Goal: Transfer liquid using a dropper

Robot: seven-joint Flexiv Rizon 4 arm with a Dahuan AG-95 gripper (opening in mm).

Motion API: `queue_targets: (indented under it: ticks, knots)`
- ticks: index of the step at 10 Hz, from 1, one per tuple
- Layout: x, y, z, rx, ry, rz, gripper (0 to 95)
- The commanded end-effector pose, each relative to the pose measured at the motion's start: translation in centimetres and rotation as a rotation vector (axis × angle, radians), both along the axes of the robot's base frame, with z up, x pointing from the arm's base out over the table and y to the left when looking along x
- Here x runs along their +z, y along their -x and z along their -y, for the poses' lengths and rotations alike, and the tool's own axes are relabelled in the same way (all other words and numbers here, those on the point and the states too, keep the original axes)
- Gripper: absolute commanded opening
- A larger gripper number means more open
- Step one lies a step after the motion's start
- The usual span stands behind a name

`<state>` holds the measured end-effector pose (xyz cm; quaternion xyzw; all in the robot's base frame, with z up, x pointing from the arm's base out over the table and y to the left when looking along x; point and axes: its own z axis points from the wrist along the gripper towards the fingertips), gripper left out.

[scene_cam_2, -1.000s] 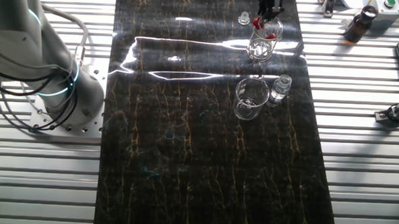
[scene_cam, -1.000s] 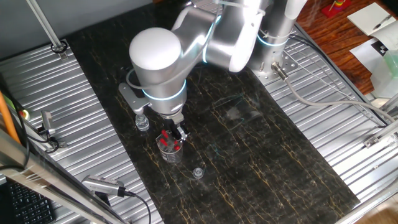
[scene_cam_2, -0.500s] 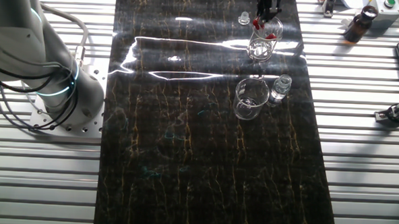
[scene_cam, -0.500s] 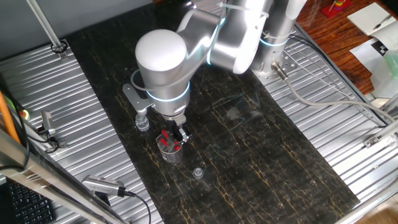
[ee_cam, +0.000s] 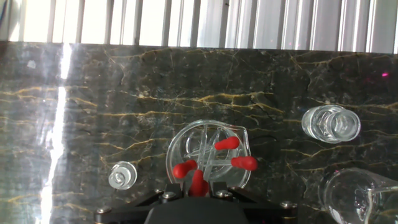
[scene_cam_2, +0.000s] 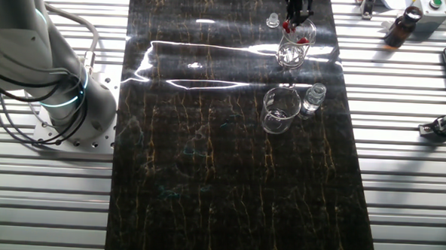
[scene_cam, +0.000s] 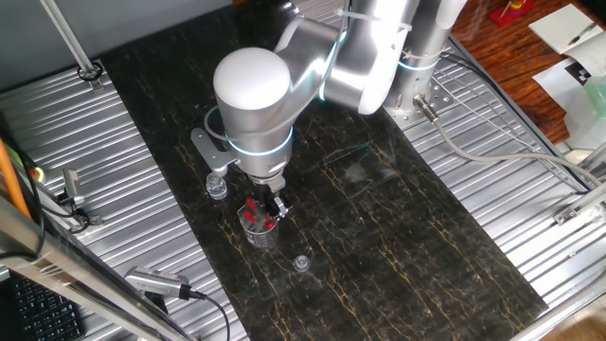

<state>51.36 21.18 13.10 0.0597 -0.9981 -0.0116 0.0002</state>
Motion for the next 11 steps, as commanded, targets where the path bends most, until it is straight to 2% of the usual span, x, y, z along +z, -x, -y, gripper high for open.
queue_targets:
  ticks: [1,4,5,11]
  knots:
    - [-0.07,-0.16,-0.02,-0.002,0.000,0.004,19.0]
    - [-0.15,-0.25,-0.03,-0.002,0.000,0.004,19.0]
    - [-0.17,-0.28,-0.04,-0.004,0.000,0.004,0.0]
    - [-0.17,-0.36,-0.05,-0.010,-0.001,0.006,0.0]
